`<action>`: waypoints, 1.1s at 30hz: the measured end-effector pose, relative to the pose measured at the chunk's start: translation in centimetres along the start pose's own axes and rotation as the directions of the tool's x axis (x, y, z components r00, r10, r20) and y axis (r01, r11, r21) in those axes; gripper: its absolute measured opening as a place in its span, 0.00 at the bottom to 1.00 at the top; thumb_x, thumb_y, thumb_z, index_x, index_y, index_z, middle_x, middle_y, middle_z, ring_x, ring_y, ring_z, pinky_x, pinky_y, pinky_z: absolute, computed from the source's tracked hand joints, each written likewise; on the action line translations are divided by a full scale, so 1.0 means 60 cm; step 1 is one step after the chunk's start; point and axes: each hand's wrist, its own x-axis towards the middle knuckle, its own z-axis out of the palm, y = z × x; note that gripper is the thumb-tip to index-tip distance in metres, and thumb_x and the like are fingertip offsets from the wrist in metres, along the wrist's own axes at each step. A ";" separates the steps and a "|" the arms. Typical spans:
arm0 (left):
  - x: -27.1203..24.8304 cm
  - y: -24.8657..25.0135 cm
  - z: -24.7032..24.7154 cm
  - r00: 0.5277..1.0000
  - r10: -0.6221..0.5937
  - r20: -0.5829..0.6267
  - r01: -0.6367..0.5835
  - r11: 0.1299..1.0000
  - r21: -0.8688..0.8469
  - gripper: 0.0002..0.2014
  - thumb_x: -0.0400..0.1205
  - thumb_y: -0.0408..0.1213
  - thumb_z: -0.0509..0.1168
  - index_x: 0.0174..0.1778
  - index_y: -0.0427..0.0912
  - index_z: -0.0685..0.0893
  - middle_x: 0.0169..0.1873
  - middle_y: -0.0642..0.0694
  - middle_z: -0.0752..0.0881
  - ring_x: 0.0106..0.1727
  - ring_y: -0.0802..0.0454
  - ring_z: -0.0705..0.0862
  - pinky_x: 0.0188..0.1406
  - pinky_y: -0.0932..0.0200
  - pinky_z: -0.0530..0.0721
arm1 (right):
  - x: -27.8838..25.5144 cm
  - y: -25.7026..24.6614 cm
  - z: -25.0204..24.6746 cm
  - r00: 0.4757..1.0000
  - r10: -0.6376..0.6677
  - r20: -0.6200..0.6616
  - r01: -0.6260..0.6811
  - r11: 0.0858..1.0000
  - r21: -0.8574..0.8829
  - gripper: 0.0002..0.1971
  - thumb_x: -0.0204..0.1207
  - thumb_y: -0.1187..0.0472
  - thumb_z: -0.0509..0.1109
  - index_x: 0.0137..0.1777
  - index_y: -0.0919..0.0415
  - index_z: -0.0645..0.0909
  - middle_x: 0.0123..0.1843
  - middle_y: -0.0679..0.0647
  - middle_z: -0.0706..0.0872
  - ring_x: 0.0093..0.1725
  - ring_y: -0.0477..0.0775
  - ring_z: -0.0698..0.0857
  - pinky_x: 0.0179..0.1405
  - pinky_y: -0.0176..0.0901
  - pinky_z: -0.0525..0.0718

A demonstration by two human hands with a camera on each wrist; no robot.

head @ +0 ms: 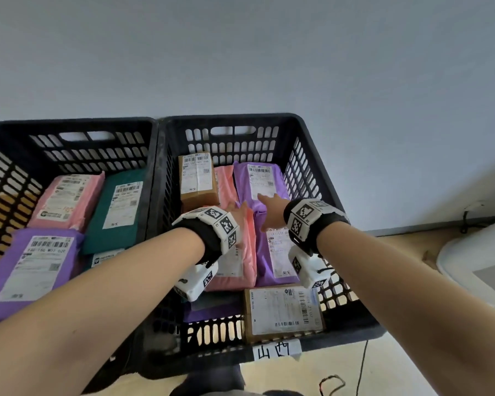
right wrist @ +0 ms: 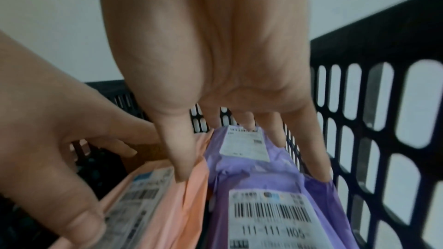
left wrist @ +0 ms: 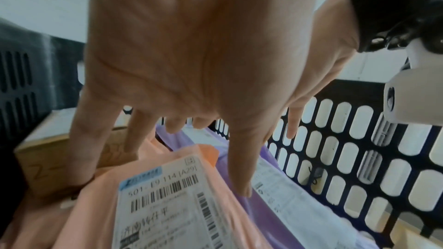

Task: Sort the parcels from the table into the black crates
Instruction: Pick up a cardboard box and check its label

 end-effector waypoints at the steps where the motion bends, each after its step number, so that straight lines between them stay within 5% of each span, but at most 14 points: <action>1: -0.010 0.001 -0.005 0.999 -0.014 -0.041 0.012 0.999 -0.045 0.48 0.74 0.44 0.74 0.83 0.41 0.51 0.80 0.37 0.58 0.78 0.37 0.65 0.74 0.43 0.69 | -0.011 -0.002 -0.010 1.000 -0.015 -0.021 0.015 1.000 -0.004 0.45 0.76 0.56 0.73 0.85 0.57 0.46 0.84 0.62 0.57 0.83 0.62 0.56 0.79 0.62 0.63; 5: -0.066 0.009 -0.052 0.984 -0.082 -0.159 0.062 0.990 -0.127 0.36 0.80 0.44 0.67 0.81 0.40 0.57 0.77 0.36 0.67 0.75 0.38 0.70 0.73 0.46 0.70 | -0.059 -0.010 -0.044 0.990 -0.083 -0.111 0.086 0.996 0.023 0.43 0.76 0.54 0.73 0.84 0.59 0.50 0.83 0.58 0.63 0.80 0.60 0.65 0.78 0.56 0.66; 12: -0.200 0.012 -0.137 0.923 -0.245 -0.295 0.172 0.952 -0.253 0.38 0.78 0.47 0.70 0.80 0.39 0.61 0.76 0.38 0.70 0.73 0.40 0.73 0.68 0.53 0.73 | -0.176 -0.044 -0.084 0.946 -0.264 -0.187 0.276 0.960 0.044 0.36 0.78 0.58 0.71 0.82 0.61 0.58 0.79 0.58 0.69 0.76 0.58 0.71 0.69 0.45 0.72; 17: -0.309 -0.016 -0.129 0.879 -0.381 -0.287 0.278 0.898 -0.341 0.43 0.81 0.51 0.64 0.84 0.42 0.46 0.82 0.36 0.52 0.81 0.39 0.61 0.75 0.50 0.68 | -0.245 -0.103 -0.092 0.896 -0.414 -0.162 0.421 0.907 0.012 0.36 0.80 0.58 0.69 0.83 0.58 0.55 0.79 0.59 0.70 0.75 0.59 0.73 0.68 0.49 0.75; 21: -0.396 -0.069 -0.099 0.799 -0.508 -0.322 0.371 0.838 -0.400 0.39 0.83 0.48 0.61 0.84 0.43 0.47 0.83 0.37 0.51 0.80 0.38 0.63 0.76 0.51 0.67 | -0.280 -0.180 -0.088 0.828 -0.527 -0.191 0.532 0.846 -0.030 0.34 0.80 0.55 0.68 0.82 0.60 0.58 0.76 0.62 0.72 0.71 0.60 0.76 0.62 0.46 0.77; 25: -0.489 -0.129 -0.066 0.715 -0.597 -0.364 0.384 0.770 -0.509 0.31 0.83 0.45 0.60 0.82 0.42 0.58 0.81 0.38 0.59 0.78 0.39 0.65 0.77 0.47 0.66 | -0.293 -0.280 -0.068 0.772 -0.615 -0.157 0.627 0.778 0.036 0.39 0.79 0.56 0.70 0.84 0.60 0.52 0.82 0.59 0.63 0.79 0.59 0.67 0.71 0.44 0.69; 29: -0.583 -0.198 -0.012 0.636 -0.699 -0.328 0.430 0.674 -0.601 0.33 0.84 0.42 0.61 0.83 0.40 0.55 0.81 0.36 0.59 0.78 0.39 0.66 0.77 0.48 0.66 | -0.312 -0.390 -0.030 0.700 -0.703 -0.129 0.713 0.699 0.055 0.34 0.78 0.61 0.71 0.80 0.65 0.61 0.75 0.60 0.73 0.76 0.62 0.72 0.62 0.43 0.73; 33: -0.662 -0.287 0.038 0.556 -0.781 -0.284 0.437 0.566 -0.699 0.31 0.85 0.42 0.60 0.82 0.39 0.57 0.80 0.36 0.60 0.78 0.39 0.66 0.74 0.53 0.68 | -0.331 -0.512 0.013 0.658 -0.747 -0.094 0.753 0.657 0.047 0.38 0.77 0.57 0.71 0.83 0.61 0.56 0.77 0.60 0.73 0.74 0.59 0.74 0.74 0.48 0.72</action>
